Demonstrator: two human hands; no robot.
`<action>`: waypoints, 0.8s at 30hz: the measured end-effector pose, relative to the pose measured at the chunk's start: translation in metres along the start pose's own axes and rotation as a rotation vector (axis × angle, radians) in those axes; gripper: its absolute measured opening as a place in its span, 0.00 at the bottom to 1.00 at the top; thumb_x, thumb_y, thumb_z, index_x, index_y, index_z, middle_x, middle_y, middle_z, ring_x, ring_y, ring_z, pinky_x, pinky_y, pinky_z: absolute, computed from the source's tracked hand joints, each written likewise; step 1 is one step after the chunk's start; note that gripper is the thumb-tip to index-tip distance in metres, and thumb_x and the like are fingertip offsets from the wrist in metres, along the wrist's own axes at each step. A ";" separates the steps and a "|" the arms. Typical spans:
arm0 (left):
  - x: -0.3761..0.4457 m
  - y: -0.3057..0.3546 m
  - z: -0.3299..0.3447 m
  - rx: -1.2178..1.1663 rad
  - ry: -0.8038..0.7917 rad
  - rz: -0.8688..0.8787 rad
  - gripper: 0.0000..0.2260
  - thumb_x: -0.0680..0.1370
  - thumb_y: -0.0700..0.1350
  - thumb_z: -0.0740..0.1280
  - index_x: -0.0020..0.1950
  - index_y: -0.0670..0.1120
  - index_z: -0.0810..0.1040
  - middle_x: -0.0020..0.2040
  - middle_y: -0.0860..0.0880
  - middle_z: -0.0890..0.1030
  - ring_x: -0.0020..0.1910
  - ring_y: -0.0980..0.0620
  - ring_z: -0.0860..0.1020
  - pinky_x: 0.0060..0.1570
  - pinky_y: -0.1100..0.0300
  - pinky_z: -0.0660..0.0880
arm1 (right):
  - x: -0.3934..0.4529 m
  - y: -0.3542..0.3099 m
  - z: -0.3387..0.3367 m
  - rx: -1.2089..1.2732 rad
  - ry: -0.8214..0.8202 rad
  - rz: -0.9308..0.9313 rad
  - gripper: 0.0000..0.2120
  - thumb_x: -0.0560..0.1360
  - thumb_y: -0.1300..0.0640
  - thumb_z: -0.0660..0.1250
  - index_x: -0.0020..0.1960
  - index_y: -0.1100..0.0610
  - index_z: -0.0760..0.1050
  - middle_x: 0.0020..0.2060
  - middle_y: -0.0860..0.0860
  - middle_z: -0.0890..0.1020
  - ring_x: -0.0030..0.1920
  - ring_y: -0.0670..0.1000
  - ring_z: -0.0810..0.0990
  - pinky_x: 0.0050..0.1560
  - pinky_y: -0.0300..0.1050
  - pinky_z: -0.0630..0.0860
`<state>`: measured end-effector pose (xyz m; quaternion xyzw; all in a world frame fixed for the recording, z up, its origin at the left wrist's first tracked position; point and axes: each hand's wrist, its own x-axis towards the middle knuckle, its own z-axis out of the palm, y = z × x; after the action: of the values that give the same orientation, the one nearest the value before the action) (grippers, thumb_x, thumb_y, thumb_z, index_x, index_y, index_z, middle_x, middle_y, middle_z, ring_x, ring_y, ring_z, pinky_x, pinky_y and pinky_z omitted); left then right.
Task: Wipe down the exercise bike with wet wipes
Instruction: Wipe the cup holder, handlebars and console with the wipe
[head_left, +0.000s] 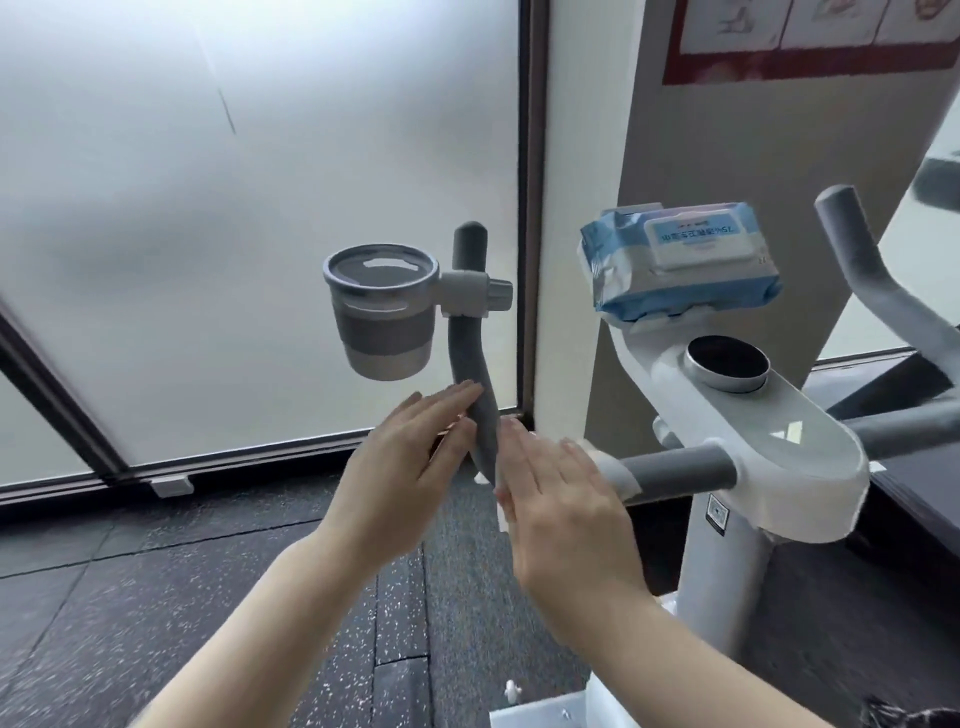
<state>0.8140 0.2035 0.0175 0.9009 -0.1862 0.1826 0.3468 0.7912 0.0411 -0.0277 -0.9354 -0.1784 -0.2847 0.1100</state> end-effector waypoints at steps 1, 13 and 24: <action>0.007 0.003 -0.012 0.124 0.073 0.073 0.19 0.80 0.54 0.57 0.70 0.53 0.74 0.70 0.58 0.72 0.71 0.59 0.67 0.72 0.56 0.63 | 0.014 -0.010 0.007 -0.025 -0.016 0.021 0.25 0.76 0.55 0.58 0.71 0.64 0.69 0.64 0.59 0.77 0.60 0.56 0.79 0.62 0.50 0.74; 0.110 -0.039 -0.085 0.503 -0.008 0.093 0.24 0.80 0.56 0.46 0.70 0.55 0.73 0.71 0.57 0.72 0.73 0.59 0.64 0.73 0.58 0.57 | 0.000 -0.010 0.011 -0.184 0.047 0.026 0.27 0.74 0.60 0.59 0.72 0.67 0.65 0.66 0.62 0.74 0.60 0.59 0.79 0.63 0.55 0.73; 0.111 -0.065 -0.103 0.396 -0.094 0.386 0.25 0.81 0.59 0.47 0.72 0.55 0.71 0.70 0.57 0.73 0.72 0.58 0.67 0.71 0.56 0.64 | 0.012 -0.027 0.003 -0.305 0.077 0.218 0.26 0.77 0.46 0.61 0.66 0.64 0.73 0.56 0.56 0.81 0.55 0.55 0.81 0.63 0.52 0.71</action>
<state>0.9189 0.2964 0.1038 0.9065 -0.3308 0.2363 0.1136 0.7905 0.0700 -0.0203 -0.9435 -0.0265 -0.3303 0.0038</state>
